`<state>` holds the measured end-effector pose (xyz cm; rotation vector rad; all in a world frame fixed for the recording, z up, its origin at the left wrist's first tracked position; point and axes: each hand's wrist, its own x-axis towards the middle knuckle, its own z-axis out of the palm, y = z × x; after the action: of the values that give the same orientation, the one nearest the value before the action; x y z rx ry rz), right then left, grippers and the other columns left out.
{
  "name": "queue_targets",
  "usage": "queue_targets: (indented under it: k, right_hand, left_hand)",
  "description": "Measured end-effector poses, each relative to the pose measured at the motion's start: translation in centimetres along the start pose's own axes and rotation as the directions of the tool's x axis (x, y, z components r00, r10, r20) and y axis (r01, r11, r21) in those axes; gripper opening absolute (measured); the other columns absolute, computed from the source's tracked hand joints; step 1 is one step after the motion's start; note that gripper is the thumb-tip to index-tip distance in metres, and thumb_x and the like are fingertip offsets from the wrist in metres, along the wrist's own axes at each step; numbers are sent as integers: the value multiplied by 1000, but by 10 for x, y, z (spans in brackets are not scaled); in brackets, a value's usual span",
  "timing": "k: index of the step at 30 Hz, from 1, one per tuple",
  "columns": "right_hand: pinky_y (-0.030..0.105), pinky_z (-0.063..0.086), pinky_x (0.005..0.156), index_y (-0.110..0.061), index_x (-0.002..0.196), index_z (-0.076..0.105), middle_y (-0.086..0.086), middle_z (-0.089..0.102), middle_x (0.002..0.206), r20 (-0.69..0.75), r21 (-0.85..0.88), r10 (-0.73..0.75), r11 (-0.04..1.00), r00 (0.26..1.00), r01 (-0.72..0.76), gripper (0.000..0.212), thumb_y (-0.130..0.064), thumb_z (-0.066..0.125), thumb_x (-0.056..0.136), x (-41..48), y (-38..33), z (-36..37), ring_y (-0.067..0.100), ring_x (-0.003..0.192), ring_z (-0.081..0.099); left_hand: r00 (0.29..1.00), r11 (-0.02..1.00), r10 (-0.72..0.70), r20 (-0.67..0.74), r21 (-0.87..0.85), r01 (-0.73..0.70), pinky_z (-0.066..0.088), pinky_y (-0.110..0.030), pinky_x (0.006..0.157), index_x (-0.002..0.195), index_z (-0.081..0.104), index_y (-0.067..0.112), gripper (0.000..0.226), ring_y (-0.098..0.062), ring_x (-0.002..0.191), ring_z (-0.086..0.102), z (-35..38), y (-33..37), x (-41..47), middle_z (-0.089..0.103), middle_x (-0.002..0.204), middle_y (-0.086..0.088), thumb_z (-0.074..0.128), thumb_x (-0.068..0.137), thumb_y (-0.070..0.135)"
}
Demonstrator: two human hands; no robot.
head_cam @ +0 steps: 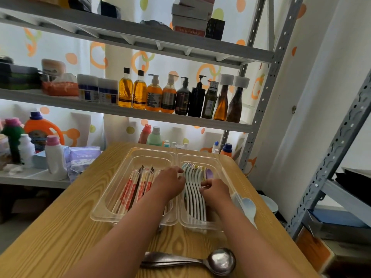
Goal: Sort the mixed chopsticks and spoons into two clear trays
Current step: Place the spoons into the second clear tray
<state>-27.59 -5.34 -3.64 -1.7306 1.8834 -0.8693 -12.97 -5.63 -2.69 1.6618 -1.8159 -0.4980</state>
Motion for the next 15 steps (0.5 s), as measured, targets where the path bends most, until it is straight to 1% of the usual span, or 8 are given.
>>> queue_targets:
  k: [2,6,8,10,11,12,13,15]
  right_hand:
    - [31,50,89,-10,107,66,8,66,106,-34,-8,-1,1000,999,1,19,-13,61,88,2,0,1,21,98,60]
    - [37,54,87,-10,97,70,8,68,98,-45,35,19,999,999,-17,12,-11,64,86,3,2,2,21,93,62]
    - [33,54,84,-8,95,71,8,68,96,-77,27,20,999,997,-18,13,-10,60,89,2,1,2,22,91,63]
    - [28,55,75,-4,92,70,10,67,90,-176,45,1,999,984,7,18,-10,53,92,0,-3,1,21,80,63]
    - [20,53,67,-2,89,69,11,66,86,-239,57,-18,998,971,33,20,-10,51,94,-1,-5,-2,17,72,60]
    - [9,44,57,-1,86,68,11,65,82,-291,55,-46,996,956,65,21,-11,50,94,-3,-9,-6,11,63,55]
    - [3,36,49,-1,83,68,11,63,77,-326,53,-74,994,943,97,23,-11,51,94,-6,-12,-11,6,57,48]
    - [5,32,43,-2,81,68,7,59,71,-361,78,-107,986,926,144,21,-12,54,92,-11,-15,-24,2,53,44]
  left_hand:
    - [1000,1000,6,-3,8,-6,36,-33,103,133,52,17,38,-22,127,46,1,0,1,50,138,-7,48,95,23]
    - [999,998,30,-13,60,-29,36,-32,103,134,51,17,39,-21,126,46,4,-2,1,51,138,-6,47,96,23]
    - [998,994,54,-27,94,-51,37,-32,102,133,51,16,39,-20,125,48,6,-1,0,52,137,-5,47,96,23]
    - [994,986,88,-58,145,-78,39,-33,102,133,51,16,38,-20,123,50,6,3,-1,53,135,-4,48,95,21]
    - [990,976,113,-82,195,-95,40,-34,102,133,51,17,39,-20,123,49,7,6,-3,52,136,-3,49,94,19]
    - [982,959,153,-107,257,-121,40,-35,102,133,50,18,39,-21,124,48,6,11,-4,49,138,-3,50,93,19]
    - [972,939,201,-124,306,-155,41,-35,102,133,50,19,40,-21,124,48,7,16,-5,48,139,-2,50,93,20]
    - [951,921,282,-127,315,-231,43,-35,101,131,52,21,38,-20,122,49,8,31,-11,51,136,0,48,93,21]
